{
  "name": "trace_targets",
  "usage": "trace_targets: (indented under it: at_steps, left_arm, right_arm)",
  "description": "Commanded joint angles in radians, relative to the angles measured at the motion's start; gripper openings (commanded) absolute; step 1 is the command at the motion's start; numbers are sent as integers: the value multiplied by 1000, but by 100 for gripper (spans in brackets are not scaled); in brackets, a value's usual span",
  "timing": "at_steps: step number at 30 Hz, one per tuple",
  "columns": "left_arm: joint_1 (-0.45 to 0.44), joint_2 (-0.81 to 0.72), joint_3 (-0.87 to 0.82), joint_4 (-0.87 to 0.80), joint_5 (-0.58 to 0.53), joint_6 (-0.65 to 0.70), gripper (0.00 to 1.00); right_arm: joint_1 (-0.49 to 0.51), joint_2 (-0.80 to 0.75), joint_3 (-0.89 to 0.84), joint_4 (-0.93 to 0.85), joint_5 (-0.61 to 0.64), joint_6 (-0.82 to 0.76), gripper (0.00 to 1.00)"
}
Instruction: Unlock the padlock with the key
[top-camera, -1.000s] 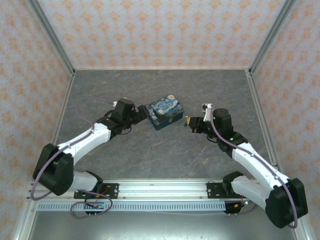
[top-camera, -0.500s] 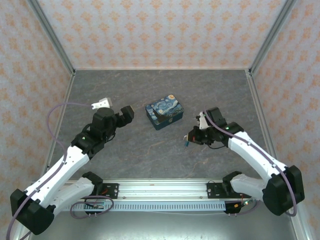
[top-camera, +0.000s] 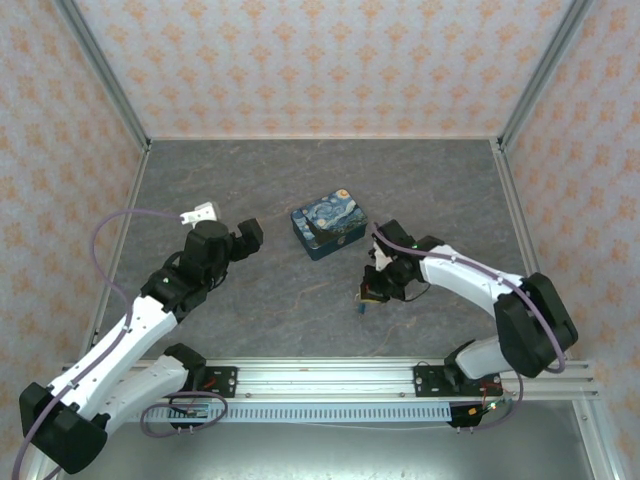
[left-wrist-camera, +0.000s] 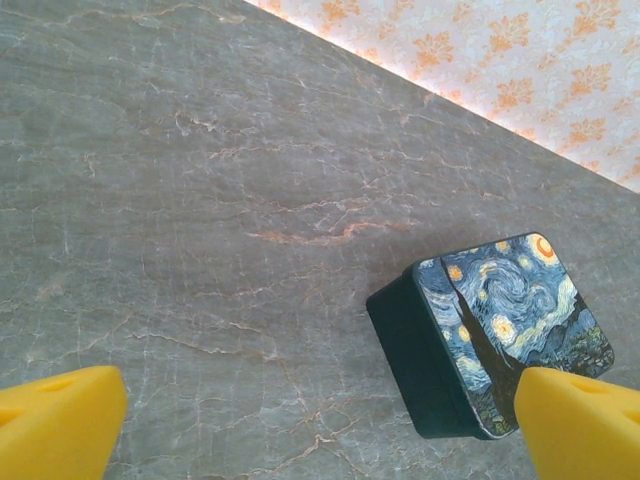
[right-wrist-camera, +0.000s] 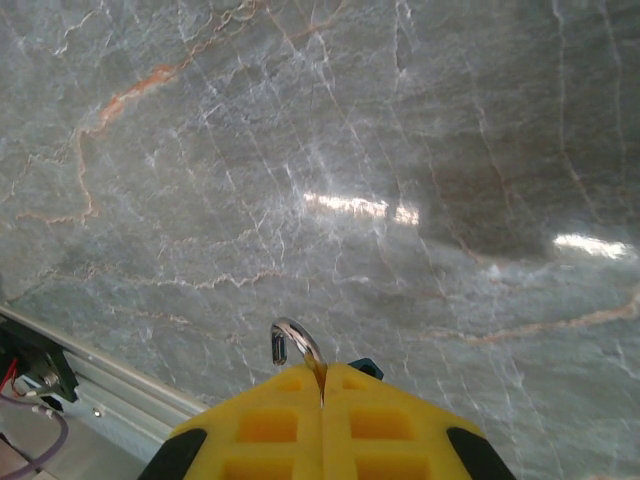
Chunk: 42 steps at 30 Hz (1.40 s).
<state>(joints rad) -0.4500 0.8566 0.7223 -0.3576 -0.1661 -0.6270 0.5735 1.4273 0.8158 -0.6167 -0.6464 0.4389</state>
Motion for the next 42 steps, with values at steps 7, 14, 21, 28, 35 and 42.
trace_targets:
  at_steps: [7, 14, 21, 28, 35, 42]
  left_arm:
    - [-2, -34, -19, -43, -47, 0, 100]
    - [-3, -40, -21, -43, -48, -6, 100]
    - [-3, -45, -12, -49, -52, 1, 100]
    - [-2, -51, 19, -64, -58, 16, 100]
    - [-1, -95, 46, -64, -81, 50, 100]
    - [-1, -184, 41, -30, -158, 143, 100]
  right_arm:
    - [19, 97, 13, 116, 7, 29, 0]
    - [20, 107, 1, 161, 11, 34, 8]
    - [20, 77, 3, 162, 58, 31, 16]
    - [20, -30, 23, 117, 183, 11, 22]
    - [4, -329, 9, 85, 475, -34, 35]
    - [-78, -581, -62, 119, 617, -126, 63]
